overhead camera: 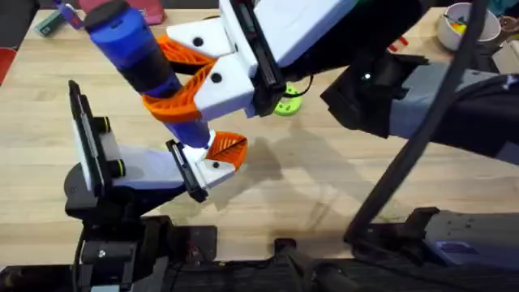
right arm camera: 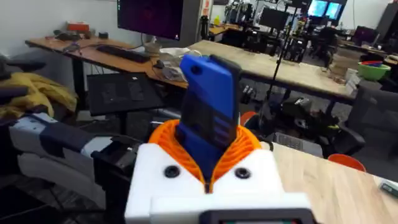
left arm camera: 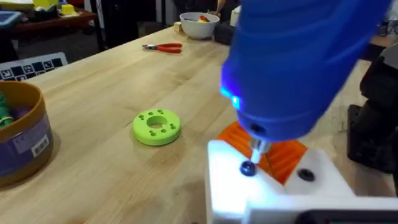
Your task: Pick up the gripper from the table and insert it into the empty holder that is missing its gripper. Then pick up a screw, insert it into the mounting hole, and use the screwdriver to tighten it. Finally, clean up the table by picking up the vegetable and placing it into the bucket.
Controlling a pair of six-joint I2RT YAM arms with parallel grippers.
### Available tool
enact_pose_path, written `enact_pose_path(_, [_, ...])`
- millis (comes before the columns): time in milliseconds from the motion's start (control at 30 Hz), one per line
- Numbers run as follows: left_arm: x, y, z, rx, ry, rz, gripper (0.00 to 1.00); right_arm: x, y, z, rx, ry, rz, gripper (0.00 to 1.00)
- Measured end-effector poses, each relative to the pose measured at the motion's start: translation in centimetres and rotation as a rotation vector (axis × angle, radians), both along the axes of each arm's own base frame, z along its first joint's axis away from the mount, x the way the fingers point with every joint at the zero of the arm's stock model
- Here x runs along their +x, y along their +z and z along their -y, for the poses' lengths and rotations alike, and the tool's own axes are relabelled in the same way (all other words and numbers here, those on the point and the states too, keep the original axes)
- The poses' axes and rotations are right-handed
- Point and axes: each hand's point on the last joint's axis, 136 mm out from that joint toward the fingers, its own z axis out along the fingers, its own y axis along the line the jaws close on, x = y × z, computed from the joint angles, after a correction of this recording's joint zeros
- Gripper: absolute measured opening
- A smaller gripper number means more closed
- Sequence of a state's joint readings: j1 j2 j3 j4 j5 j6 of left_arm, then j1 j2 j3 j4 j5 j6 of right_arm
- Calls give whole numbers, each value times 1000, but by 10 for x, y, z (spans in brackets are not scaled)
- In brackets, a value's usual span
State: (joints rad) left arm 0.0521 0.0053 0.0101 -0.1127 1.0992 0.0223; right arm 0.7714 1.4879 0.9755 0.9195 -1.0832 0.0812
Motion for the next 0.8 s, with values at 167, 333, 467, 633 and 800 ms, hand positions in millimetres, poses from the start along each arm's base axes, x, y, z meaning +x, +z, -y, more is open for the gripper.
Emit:
enact_pose_path(167, [0,0,0,0,0,0,7,5,0,2,0,-14,0,22])
enact_pose_path(333, [0,0,0,0,0,0,7,6,0,3,-1,-13,0,22])
enact_pose_path(467, [0,0,0,0,0,0,7,5,0,3,-1,-12,0,22])
enact_pose_path(633, [0,0,0,0,0,0,7,4,0,2,-2,-8,0,22])
enact_pose_path(800, [0,0,0,0,0,0,7,1,0,1,-2,0,0,22])
